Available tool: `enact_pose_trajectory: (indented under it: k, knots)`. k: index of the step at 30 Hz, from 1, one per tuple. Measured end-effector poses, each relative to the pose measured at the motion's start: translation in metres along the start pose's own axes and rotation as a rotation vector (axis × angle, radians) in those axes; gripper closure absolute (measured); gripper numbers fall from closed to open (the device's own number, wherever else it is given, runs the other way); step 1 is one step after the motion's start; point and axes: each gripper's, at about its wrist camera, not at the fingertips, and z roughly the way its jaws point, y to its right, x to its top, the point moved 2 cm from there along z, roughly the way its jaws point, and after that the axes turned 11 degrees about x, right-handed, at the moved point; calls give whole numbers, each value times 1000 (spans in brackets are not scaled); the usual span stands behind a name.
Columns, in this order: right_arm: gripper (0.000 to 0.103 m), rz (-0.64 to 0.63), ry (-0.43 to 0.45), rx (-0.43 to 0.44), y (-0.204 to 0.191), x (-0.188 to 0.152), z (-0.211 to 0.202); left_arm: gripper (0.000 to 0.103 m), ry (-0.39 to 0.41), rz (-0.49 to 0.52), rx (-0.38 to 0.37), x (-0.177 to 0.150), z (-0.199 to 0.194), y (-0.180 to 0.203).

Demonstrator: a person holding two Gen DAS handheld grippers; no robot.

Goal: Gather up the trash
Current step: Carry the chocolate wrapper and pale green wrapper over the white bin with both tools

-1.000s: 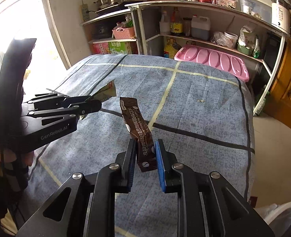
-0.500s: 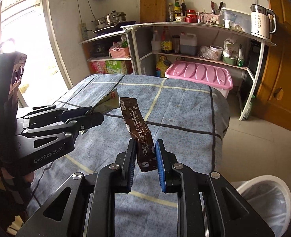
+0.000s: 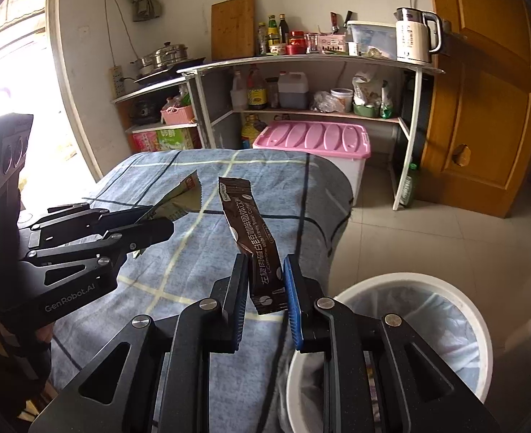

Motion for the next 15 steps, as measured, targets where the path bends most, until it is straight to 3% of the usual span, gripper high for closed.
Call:
enact_pose_trajectory:
  k: [15]
  knots:
    - [82,160,-18,-177,90,-52,-66,83,-52,103,-168,-3,16,125]
